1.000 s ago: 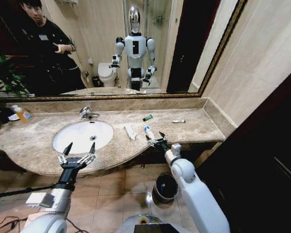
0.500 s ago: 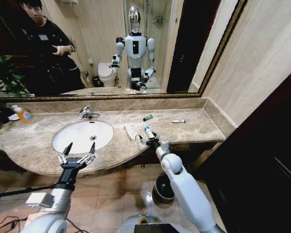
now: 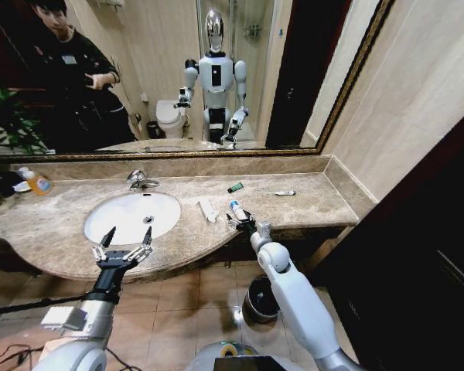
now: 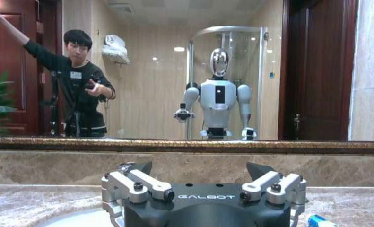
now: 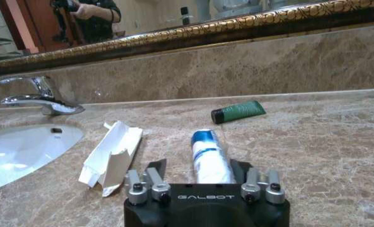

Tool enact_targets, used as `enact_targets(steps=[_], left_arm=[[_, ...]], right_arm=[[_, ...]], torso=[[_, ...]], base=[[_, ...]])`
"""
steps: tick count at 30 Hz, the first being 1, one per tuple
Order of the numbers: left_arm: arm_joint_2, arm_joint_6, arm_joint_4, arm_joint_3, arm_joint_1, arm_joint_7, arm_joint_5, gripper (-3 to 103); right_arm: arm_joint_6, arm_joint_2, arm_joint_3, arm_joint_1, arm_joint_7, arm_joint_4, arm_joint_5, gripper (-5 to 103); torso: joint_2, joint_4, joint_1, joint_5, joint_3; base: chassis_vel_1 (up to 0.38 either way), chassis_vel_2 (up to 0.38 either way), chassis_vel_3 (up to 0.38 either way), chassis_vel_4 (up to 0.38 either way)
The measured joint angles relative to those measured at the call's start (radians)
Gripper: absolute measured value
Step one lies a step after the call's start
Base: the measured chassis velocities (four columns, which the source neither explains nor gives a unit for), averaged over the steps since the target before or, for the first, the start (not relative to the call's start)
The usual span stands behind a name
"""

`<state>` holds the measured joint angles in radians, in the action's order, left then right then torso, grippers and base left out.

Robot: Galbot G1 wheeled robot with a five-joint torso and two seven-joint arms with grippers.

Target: Pick up the trash from the sink and place it in the trash bin.

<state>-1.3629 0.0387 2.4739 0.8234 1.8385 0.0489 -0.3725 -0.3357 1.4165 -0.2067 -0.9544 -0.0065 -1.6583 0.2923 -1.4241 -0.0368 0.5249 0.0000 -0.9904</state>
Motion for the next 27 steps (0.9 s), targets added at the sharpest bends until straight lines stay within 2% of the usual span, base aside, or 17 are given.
enact_targets(steps=[1, 3, 4, 6, 8, 10, 11, 13, 16, 19, 20, 22, 27], left_arm=[[0.000, 0.000, 0.000, 0.000, 0.000, 0.000, 0.000, 100], [0.000, 0.000, 0.000, 0.000, 0.000, 0.000, 0.000, 100], [0.000, 0.000, 0.000, 0.000, 0.000, 0.000, 0.000, 100], [0.000, 0.000, 0.000, 0.000, 0.000, 0.000, 0.000, 100], [0.000, 0.000, 0.000, 0.000, 0.000, 0.000, 0.000, 100], [0.000, 0.000, 0.000, 0.000, 0.000, 0.000, 0.000, 100], [0.000, 0.000, 0.000, 0.000, 0.000, 0.000, 0.000, 100], [0.000, 0.000, 0.000, 0.000, 0.000, 0.000, 0.000, 100], [0.000, 0.000, 0.000, 0.000, 0.000, 0.000, 0.000, 100], [0.000, 0.000, 0.000, 0.000, 0.000, 0.000, 0.000, 100], [0.000, 0.000, 0.000, 0.000, 0.000, 0.000, 0.000, 100], [0.000, 0.000, 0.000, 0.000, 0.000, 0.000, 0.000, 100], [0.000, 0.000, 0.000, 0.000, 0.000, 0.000, 0.000, 100]], right_arm=[[0.000, 0.000, 0.000, 0.000, 0.001, 0.000, 0.000, 65], [0.000, 0.000, 0.000, 0.000, 0.002, -0.001, 0.000, 65], [0.000, -0.002, 0.001, 0.000, 0.004, -0.004, 0.001, 54], [0.000, -0.009, 0.003, -0.002, 0.004, -0.008, 0.004, 42], [0.000, -0.013, 0.004, -0.004, 0.004, -0.008, 0.004, 42], [0.003, -0.016, 0.005, -0.006, 0.004, -0.008, 0.003, 32], [0.003, -0.016, 0.005, -0.006, 0.004, -0.008, 0.003, 32], [0.005, -0.015, 0.004, -0.007, 0.004, -0.006, 0.002, 24], [0.005, -0.014, 0.004, -0.007, 0.004, -0.005, 0.000, 20], [0.006, -0.012, 0.004, -0.011, 0.003, -0.004, -0.004, 9], [0.006, -0.012, 0.004, -0.011, 0.003, -0.004, -0.004, 9], [0.005, -0.009, 0.004, -0.013, 0.003, -0.007, -0.004, 2], [-0.006, -0.006, 0.001, -0.019, 0.003, -0.023, -0.002, -2]], torso=[[0.000, 0.0000, 0.000, 0.0000, 0.000], [0.000, 0.0000, 0.000, 0.0000, 0.000], [0.000, 0.0000, 0.000, 0.0001, 0.000], [0.000, 0.0000, 0.000, 0.0000, 0.000], [0.000, 0.0000, 0.000, 0.0000, 0.000], [0.000, 0.0000, 0.000, 0.0000, 0.000], [0.000, 0.0000, 0.000, 0.0000, 0.000], [0.000, 0.0001, 0.000, -0.0001, 0.000], [0.000, 0.0001, 0.000, -0.0001, 0.000], [0.000, 0.0001, 0.000, -0.0001, 0.000], [0.000, 0.0001, 0.000, -0.0001, 0.000], [0.000, 0.0000, 0.000, 0.0000, 0.000], [0.000, 0.0000, 0.000, 0.0000, 0.000]], base=[[0.000, 0.000, 0.000, 0.000], [0.000, 0.000, 0.000, 0.000], [0.000, 0.000, 0.000, 0.000], [0.000, 0.000, 0.000, 0.000], [0.000, 0.000, 0.000, 0.000], [0.000, 0.000, 0.000, 0.000], [0.000, 0.000, 0.000, 0.000], [0.000, 0.000, 0.000, 0.000], [0.000, 0.000, 0.000, 0.000], [0.000, 0.000, 0.000, 0.000], [0.000, 0.000, 0.000, 0.000], [0.000, 0.000, 0.000, 0.000], [0.000, 0.000, 0.000, 0.000]])
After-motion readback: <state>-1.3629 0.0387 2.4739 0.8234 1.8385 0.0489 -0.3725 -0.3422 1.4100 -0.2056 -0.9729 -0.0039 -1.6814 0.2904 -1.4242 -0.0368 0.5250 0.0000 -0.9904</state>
